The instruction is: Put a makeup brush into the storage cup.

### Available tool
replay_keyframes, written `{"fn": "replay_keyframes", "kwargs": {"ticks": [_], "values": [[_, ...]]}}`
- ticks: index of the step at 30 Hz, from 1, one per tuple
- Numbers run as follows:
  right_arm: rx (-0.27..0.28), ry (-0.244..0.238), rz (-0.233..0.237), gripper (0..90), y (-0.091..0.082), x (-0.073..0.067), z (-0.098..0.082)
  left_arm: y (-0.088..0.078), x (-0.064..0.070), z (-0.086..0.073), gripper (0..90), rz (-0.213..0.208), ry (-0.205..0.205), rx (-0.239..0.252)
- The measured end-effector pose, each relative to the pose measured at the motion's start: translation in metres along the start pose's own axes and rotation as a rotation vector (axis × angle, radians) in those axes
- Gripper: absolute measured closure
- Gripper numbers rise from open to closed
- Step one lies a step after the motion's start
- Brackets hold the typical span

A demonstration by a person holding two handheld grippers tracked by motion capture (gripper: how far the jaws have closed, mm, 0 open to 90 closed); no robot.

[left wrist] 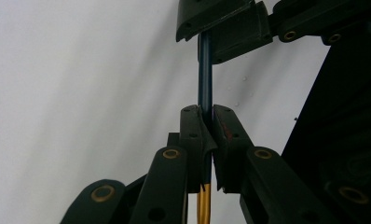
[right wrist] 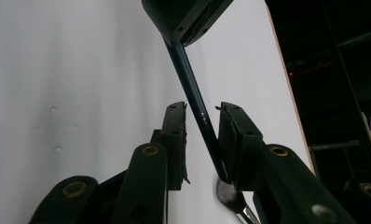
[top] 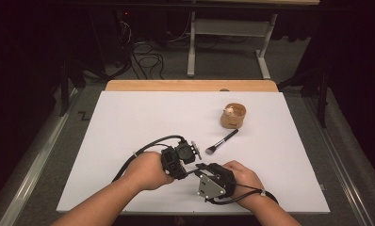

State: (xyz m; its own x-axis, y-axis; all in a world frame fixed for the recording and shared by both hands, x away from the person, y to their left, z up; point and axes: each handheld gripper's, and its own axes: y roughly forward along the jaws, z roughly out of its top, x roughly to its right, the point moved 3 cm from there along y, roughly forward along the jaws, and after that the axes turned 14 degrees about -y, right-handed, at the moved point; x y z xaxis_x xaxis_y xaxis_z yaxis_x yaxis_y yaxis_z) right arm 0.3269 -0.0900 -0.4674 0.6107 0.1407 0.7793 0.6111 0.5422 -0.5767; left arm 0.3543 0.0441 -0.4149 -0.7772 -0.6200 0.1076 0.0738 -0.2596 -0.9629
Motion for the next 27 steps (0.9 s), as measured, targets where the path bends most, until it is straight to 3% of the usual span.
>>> {"fn": "replay_keyframes", "kwargs": {"ticks": [10,18,22,27], "values": [[-0.001,0.001,-0.003,78.6,0.0006,-0.0003,0.0002,-0.0007,-0.0005,-0.0002,82.8,-0.002,-0.001,0.001],[0.004,-0.05,0.012,82.0,0.0003,-0.001,0.0006,-0.0031,-0.0035,0.0002,80.4,-0.004,-0.02,0.01],[0.009,-0.039,0.01,83.1,-0.0011,0.0,0.0008,-0.0042,-0.0052,0.0007,75.8,0.002,-0.029,0.02],[0.014,-0.058,0.017,84.9,-0.0008,-0.0009,0.0013,-0.0048,-0.0057,0.0008,75.4,0.001,-0.027,0.026]]}}
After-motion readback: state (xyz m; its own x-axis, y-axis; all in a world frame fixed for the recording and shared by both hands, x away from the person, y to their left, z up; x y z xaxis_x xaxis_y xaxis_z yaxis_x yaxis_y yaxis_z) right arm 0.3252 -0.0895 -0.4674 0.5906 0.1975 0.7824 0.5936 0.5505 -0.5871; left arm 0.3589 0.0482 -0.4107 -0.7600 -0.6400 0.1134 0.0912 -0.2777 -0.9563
